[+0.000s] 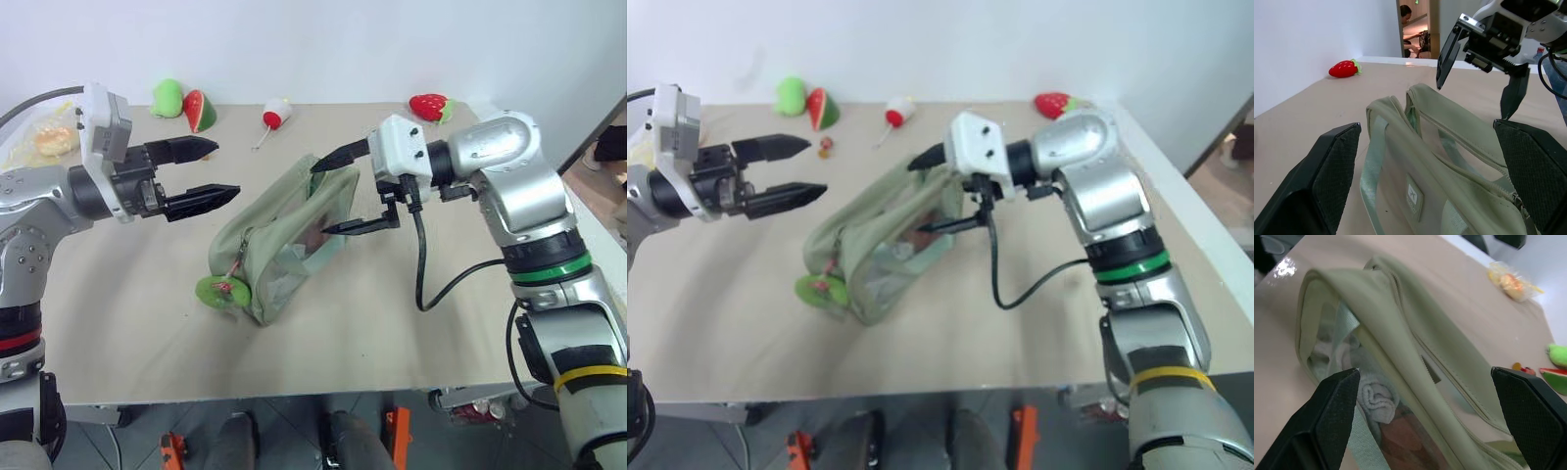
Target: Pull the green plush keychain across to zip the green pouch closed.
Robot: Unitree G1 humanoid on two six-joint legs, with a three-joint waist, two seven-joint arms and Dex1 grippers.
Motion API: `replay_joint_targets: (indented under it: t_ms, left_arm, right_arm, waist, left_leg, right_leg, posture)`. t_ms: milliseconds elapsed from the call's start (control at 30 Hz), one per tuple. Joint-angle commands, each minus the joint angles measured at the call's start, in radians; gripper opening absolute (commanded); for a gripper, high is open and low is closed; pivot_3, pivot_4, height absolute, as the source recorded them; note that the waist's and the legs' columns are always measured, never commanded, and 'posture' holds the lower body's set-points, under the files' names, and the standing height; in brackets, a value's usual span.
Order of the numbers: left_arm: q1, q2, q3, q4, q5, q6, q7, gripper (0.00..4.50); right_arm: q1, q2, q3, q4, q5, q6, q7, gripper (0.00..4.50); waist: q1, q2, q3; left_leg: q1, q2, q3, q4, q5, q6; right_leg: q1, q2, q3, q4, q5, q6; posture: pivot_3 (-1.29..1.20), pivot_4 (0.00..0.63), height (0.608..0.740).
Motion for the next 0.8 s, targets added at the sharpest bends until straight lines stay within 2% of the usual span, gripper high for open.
replay_joint_targets:
  t_ms: [33, 167, 200, 333, 367, 467, 600, 633, 800]
  left_arm:
    - [0.013, 0.004, 0.016, -0.039, -0.006, -0.017, -0.006, 4.5]
    - [0.02, -0.005, 0.033, -0.019, -0.005, -0.017, 0.022, 4.5]
    - [0.023, -0.006, 0.039, -0.02, -0.011, -0.014, 0.026, 4.5]
    - [0.038, -0.016, 0.052, -0.037, -0.024, -0.006, 0.043, 4.5]
    - [0.043, -0.019, 0.054, -0.041, -0.026, -0.004, 0.049, 4.5]
    - [0.064, -0.028, 0.052, -0.061, -0.031, -0.007, 0.062, 4.5]
    - [0.081, -0.035, 0.048, -0.073, -0.048, 0.002, 0.064, 4.5]
    - [0.083, -0.035, 0.046, -0.077, -0.055, 0.005, 0.06, 4.5]
    - [0.039, -0.057, 0.047, -0.102, -0.142, 0.047, 0.06, 4.5]
  right_arm:
    - [-0.053, 0.045, 0.023, 0.102, -0.054, -0.104, 0.028, 4.45]
    - [-0.081, 0.093, 0.039, 0.199, -0.091, -0.169, 0.048, 4.45]
    - [-0.084, 0.101, 0.041, 0.214, -0.097, -0.181, 0.052, 4.21]
    - [-0.077, 0.12, 0.034, 0.245, -0.101, -0.203, 0.082, 2.99]
    - [-0.073, 0.121, 0.034, 0.248, -0.101, -0.206, 0.087, 2.52]
    - [-0.063, 0.118, 0.031, 0.254, -0.102, -0.21, 0.097, 1.63]
    - [-0.051, 0.103, 0.029, 0.251, -0.103, -0.205, 0.117, 0.15]
    - [-0.048, 0.099, 0.029, 0.249, -0.105, -0.203, 0.122, 0.02]
    - [-0.019, 0.063, 0.037, 0.243, -0.109, -0.198, 0.164, 0.02]
  waist:
    - [0.0, 0.0, 0.0]
    - [0.0, 0.0, 0.0]
    - [0.0, 0.0, 0.0]
    - [0.0, 0.0, 0.0]
    - [0.0, 0.0, 0.0]
    - [0.001, 0.0, 0.0]
    - [0.001, 0.0, 0.0]
    - [0.001, 0.0, 0.0]
    - [0.003, 0.0, 0.0]
  left_leg:
    - [0.0, 0.0, 0.0, 0.0, 0.0, 0.0]
    - [0.0, 0.0, 0.0, 0.001, 0.0, 0.0]
    - [0.0, 0.001, 0.0, 0.002, 0.0, 0.0]
    - [0.0, 0.001, 0.0, 0.002, 0.0, 0.0]
    - [0.0, 0.001, 0.0, 0.002, 0.0, 0.0]
    - [0.0, 0.001, 0.0, 0.002, 0.0, 0.0]
    - [0.0, 0.001, 0.0, 0.003, 0.0, 0.0]
    - [0.0, 0.001, 0.0, 0.004, 0.0, 0.0]
    - [0.001, 0.001, 0.0, 0.006, 0.0, -0.001]
  right_leg:
    - [0.0, 0.0, 0.0, 0.0, 0.0, 0.0]
    - [0.0, 0.0, 0.0, 0.001, 0.001, 0.0]
    - [0.0, 0.001, 0.0, 0.001, 0.001, -0.001]
    - [0.0, 0.001, 0.0, 0.002, 0.001, -0.001]
    - [0.0, 0.001, 0.0, 0.002, 0.001, -0.001]
    - [0.0, 0.001, 0.0, 0.002, 0.001, -0.001]
    - [0.0, 0.001, 0.0, 0.004, 0.001, -0.001]
    - [0.0, 0.001, 0.0, 0.004, 0.001, -0.001]
    - [0.001, 0.001, 0.0, 0.006, 0.001, -0.001]
  posture:
    - [0.0, 0.15, 0.74]
    - [0.0, 0.15, 0.74]
    - [0.0, 0.15, 0.74]
    - [0.0, 0.15, 0.74]
    - [0.0, 0.15, 0.74]
    - [0.0, 0.15, 0.74]
    - [0.0, 0.15, 0.74]
    - [0.0, 0.15, 0.74]
    - [0.0, 0.15, 0.74]
